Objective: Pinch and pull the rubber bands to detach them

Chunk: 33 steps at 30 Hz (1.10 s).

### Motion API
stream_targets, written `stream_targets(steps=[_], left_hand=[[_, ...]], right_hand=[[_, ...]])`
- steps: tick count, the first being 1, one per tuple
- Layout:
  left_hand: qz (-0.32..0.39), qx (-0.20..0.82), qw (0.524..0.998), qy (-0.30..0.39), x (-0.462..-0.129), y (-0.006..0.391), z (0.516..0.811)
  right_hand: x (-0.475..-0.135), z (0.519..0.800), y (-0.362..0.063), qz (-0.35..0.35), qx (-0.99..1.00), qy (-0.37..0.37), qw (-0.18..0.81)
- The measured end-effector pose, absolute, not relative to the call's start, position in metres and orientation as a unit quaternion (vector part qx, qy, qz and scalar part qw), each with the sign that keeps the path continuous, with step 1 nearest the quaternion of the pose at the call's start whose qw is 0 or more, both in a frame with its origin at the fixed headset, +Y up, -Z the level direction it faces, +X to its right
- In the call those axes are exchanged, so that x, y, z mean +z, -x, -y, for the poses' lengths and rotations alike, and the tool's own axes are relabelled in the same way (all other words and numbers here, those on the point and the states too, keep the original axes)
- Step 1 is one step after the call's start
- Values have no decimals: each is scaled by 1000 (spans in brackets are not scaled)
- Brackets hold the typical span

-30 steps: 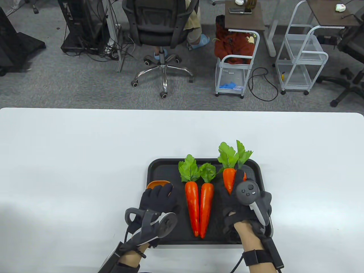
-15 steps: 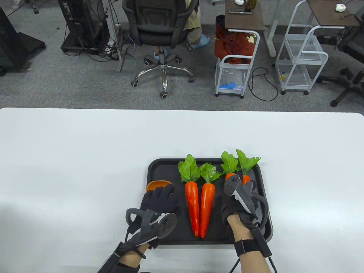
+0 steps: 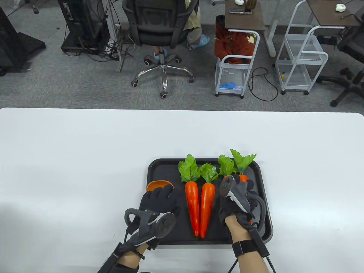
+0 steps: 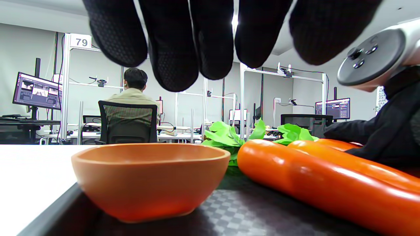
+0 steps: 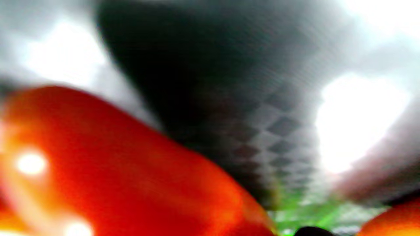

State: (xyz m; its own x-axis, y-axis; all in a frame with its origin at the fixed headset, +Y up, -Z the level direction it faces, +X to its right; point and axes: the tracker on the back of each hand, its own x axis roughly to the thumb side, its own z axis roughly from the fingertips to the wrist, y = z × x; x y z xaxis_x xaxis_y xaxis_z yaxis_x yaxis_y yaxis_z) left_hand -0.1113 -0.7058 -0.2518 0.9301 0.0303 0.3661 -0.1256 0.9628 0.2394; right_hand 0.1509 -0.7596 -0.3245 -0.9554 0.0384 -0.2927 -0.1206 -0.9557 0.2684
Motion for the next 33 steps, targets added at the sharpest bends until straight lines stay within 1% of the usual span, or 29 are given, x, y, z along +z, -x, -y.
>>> stream_targets(steps=[3, 4, 8, 13, 18, 25, 27, 33], left_hand=[[180, 45, 976, -115, -252, 110, 709], [176, 50, 977, -106, -253, 109, 711], [169, 58, 980, -86, -254, 107, 715], [156, 55, 984, -68, -256, 104, 718], [143, 57, 986, -59, -258, 102, 721], [137, 64, 987, -49, -258, 100, 724], [136, 64, 988, -46, -258, 99, 725], [140, 58, 987, -49, -256, 98, 725]], right_hand=[[-316, 751, -153, -97, 986, 120, 61], [-312, 748, -154, -72, 989, 105, 74], [-299, 740, -154, -38, 992, 44, 111], [-286, 735, -149, -18, 989, -22, 142], [-272, 736, -144, -13, 983, -71, 167], [-261, 738, -145, -6, 980, -89, 180], [-259, 740, -144, -14, 981, -95, 169], [-257, 740, -143, -6, 982, -99, 160]])
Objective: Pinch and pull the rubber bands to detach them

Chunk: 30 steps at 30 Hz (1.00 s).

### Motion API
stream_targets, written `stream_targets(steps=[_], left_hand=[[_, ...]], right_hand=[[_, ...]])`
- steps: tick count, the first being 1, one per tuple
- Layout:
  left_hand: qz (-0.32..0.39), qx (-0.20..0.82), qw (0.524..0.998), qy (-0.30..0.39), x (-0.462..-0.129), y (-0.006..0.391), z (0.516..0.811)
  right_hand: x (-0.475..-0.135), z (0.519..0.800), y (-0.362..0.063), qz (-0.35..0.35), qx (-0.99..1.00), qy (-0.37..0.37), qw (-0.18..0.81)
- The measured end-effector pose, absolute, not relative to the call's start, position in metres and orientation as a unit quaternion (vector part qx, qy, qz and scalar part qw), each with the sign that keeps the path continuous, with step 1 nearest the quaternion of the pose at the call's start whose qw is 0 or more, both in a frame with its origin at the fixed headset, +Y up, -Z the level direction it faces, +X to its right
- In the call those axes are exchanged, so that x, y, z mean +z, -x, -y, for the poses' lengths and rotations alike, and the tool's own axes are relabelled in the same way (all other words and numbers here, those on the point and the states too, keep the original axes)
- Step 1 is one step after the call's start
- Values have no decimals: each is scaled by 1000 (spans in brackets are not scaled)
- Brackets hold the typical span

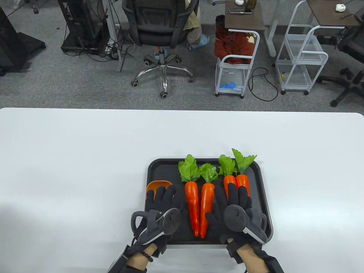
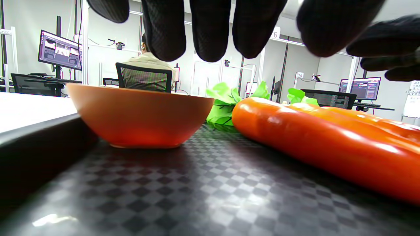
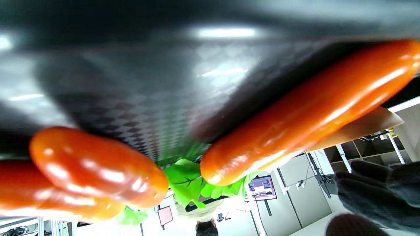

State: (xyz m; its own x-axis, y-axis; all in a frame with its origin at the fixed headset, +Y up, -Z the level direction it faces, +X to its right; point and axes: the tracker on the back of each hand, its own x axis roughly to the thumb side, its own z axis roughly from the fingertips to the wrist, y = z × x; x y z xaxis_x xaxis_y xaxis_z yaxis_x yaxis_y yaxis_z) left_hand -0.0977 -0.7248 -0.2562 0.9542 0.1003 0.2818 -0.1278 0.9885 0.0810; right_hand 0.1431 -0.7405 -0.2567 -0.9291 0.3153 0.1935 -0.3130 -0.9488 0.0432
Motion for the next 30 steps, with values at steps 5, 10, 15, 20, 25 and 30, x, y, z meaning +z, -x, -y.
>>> stream_targets(steps=[5, 10, 15, 20, 25, 30], left_hand=[[142, 58, 987, -55, -255, 98, 725], [141, 57, 987, -56, -254, 98, 726], [142, 54, 987, -54, -254, 97, 726], [143, 53, 987, -51, -253, 96, 726], [143, 54, 987, -50, -253, 96, 726], [144, 56, 987, -53, -253, 96, 726]], right_hand=[[-256, 741, -141, -5, 983, -106, 152], [-256, 743, -139, -13, 981, -106, 164], [-256, 743, -139, -15, 980, -107, 165], [-256, 743, -139, -21, 980, -108, 164], [-256, 743, -139, -22, 980, -108, 167], [-256, 743, -140, -22, 979, -109, 170]])
